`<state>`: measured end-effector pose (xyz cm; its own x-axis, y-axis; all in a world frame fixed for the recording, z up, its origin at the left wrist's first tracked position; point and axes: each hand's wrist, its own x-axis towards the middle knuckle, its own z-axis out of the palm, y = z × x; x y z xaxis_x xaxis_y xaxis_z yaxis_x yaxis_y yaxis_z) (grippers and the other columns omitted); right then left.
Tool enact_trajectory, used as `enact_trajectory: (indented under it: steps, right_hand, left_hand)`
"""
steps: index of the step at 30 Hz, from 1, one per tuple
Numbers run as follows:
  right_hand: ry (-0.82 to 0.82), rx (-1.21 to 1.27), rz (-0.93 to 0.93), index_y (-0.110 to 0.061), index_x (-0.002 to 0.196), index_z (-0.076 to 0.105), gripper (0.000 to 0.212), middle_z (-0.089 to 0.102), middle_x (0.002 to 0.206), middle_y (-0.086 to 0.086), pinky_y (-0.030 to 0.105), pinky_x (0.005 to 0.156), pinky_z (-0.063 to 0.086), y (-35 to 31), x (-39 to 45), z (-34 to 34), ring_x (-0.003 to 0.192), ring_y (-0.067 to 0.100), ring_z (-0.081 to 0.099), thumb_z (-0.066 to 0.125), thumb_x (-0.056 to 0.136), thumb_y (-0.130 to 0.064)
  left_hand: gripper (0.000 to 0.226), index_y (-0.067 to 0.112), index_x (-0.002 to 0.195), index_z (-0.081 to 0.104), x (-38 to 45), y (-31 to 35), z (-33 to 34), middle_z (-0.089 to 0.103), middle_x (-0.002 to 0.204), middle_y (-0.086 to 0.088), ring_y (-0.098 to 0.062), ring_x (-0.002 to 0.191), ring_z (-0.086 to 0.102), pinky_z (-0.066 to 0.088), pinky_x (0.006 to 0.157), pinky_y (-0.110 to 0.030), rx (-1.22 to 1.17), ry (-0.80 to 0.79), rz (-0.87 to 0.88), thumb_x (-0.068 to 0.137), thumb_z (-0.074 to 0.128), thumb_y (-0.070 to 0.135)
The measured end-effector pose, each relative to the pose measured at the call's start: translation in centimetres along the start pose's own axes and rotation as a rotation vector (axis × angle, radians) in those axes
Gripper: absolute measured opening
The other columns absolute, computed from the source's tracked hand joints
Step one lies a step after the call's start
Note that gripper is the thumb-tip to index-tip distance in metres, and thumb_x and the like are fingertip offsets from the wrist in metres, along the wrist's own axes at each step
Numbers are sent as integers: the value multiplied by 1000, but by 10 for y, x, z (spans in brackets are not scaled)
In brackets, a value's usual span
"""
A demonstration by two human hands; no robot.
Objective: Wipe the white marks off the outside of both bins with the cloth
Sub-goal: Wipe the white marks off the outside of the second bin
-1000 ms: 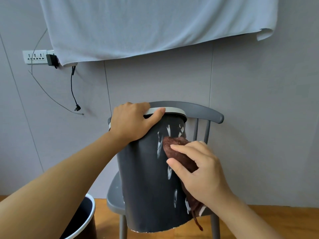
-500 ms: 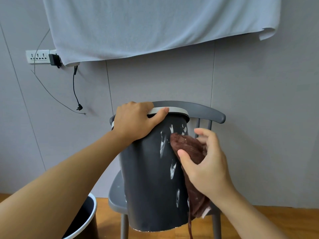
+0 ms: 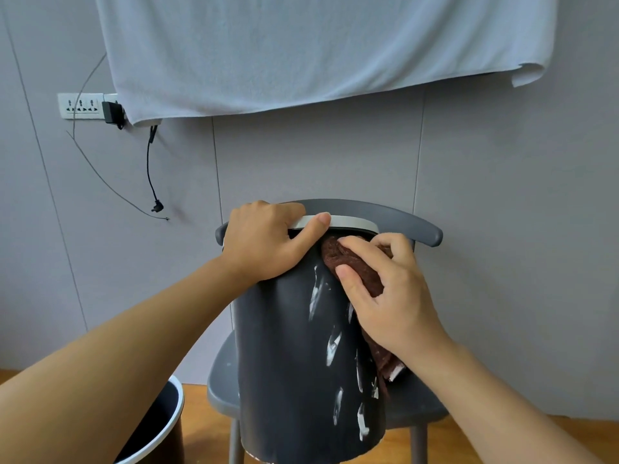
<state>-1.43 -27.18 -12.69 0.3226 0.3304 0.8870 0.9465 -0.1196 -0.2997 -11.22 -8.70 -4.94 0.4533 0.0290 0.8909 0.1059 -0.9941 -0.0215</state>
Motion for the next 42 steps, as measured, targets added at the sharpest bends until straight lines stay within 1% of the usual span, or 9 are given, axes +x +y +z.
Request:
enact_trajectory:
  steps: [4,6,11,14,19,27,33,39,42]
  right_hand:
    - [27,1,-41,-30,125,71,35,53,104,-10,7,81,44,-5,5,-4,89,8,56,68,92,-39]
    - [10,-2,-47,-30,119,73,30,56,100,-10,20,78,51,-7,8,-9,86,10,59,71,89,-33]
    - [-181,1,-123,-38,110,69,24,55,94,-17,27,72,54,-14,-5,-22,83,8,60,64,87,-40]
    - [-134,-14,-109,-35,107,69,22,59,94,-15,36,76,55,-16,7,-22,84,10,62,68,85,-33]
    - [-25,-18,-47,-30,116,74,30,60,99,-14,35,82,55,-17,16,-18,90,14,63,75,88,-21]
    - [-180,-66,-159,-33,120,73,32,56,95,-14,18,69,53,-22,-16,-22,83,7,59,58,94,-42]
    - [10,-99,-62,-28,116,77,26,57,91,-4,41,70,58,-20,19,-22,80,21,63,75,90,-25]
    - [-214,-143,-294,-33,122,70,27,46,92,-7,32,60,53,-30,-16,-22,78,11,49,61,98,-40]
    - [-189,-186,-309,-34,119,71,26,46,89,-8,30,59,49,-29,-4,-23,77,8,46,59,98,-43]
  left_hand:
    - [62,16,55,30,0,0,0,26,43,3,-22,43,31,28,46,-31,-10,2,12,93,41,64]
    - [63,14,55,31,-1,0,-1,26,43,2,-21,42,30,25,45,-29,-13,6,27,94,42,63]
    - [64,15,54,29,-2,-2,-2,26,43,1,-21,42,29,27,46,-32,-8,8,13,94,42,63]
    - [64,14,56,29,-2,0,-4,28,44,0,-24,44,31,30,47,-34,-1,1,3,94,42,63]
    - [63,14,56,30,-2,1,-5,31,44,-2,-26,45,32,30,47,-35,-9,-16,26,94,40,63]
    - [64,14,56,30,-4,-5,-7,26,44,1,-23,45,28,31,47,-36,1,-17,-1,94,38,64]
    - [60,18,56,25,-4,3,-8,21,44,4,-20,42,25,20,46,-29,-10,11,82,97,42,59]
    - [61,17,55,29,-4,-1,-7,22,43,4,-20,41,26,27,44,-30,-1,11,87,97,40,59]
    - [63,14,55,34,-4,-1,-8,25,42,3,-22,41,31,30,44,-31,7,2,60,97,39,60]
